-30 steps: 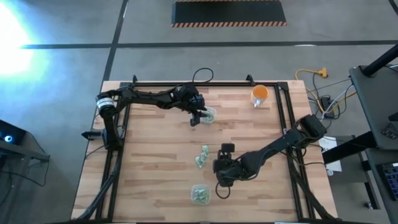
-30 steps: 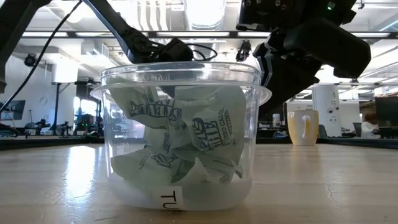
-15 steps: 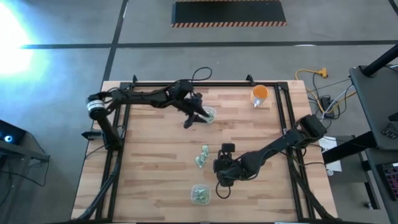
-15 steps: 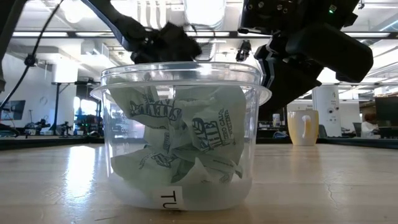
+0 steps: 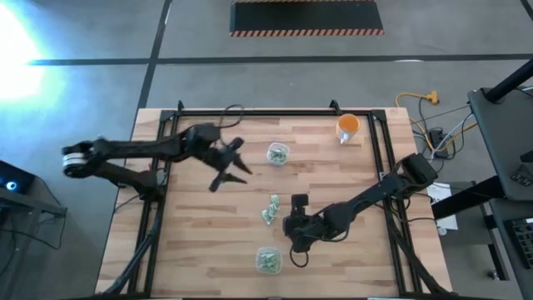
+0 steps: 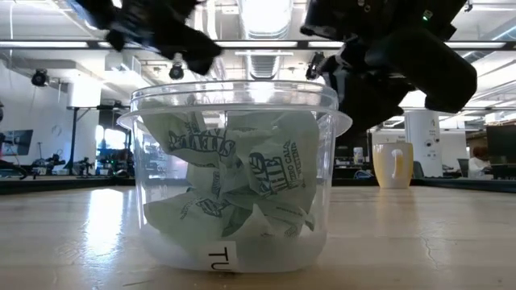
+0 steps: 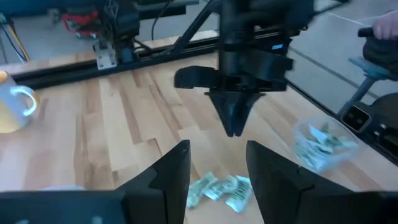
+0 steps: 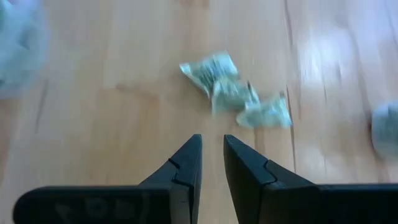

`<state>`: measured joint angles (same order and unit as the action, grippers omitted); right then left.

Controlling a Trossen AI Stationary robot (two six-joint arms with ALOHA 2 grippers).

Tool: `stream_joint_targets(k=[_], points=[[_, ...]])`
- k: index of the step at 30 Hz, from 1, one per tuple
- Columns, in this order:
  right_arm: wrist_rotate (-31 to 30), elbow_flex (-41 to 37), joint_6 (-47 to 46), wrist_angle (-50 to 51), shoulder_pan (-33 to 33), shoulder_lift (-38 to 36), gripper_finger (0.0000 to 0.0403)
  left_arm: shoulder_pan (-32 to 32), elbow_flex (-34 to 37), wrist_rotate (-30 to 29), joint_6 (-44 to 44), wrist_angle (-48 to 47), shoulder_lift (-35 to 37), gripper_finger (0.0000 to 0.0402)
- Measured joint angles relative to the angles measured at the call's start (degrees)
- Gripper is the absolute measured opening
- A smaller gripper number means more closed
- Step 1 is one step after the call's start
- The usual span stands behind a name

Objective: Pick and place items into bin
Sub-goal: Put the stevia packet into the bottom transparent bin

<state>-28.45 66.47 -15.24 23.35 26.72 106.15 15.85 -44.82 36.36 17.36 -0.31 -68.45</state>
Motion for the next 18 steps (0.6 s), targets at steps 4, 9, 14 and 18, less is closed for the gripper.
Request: stream_joint_targets(k=[4,9,14,18], points=[[0.1,-1.7,5.8,-7.9,-0.1,0.0,0.0057,-2.0,8.8,-2.8,0.0,2.9,9.7,0.014],[0.5,-4.1,9.3,-16.7,-0.9,0.0,0.0057,-2.6,18.6,-3.9,-0.1,7.0,21.2,0.014],[1.9,-7.8,8.1,-23.6,-2.9,0.0,0.0057,-2.6,25.0,-7.9,-0.4,8.9,31.0,0.014],[6.0,-11.8,5.4,-30.5,-5.7,0.0,0.0057,-2.6,27.4,-10.4,-0.5,8.9,36.5,0.014]])
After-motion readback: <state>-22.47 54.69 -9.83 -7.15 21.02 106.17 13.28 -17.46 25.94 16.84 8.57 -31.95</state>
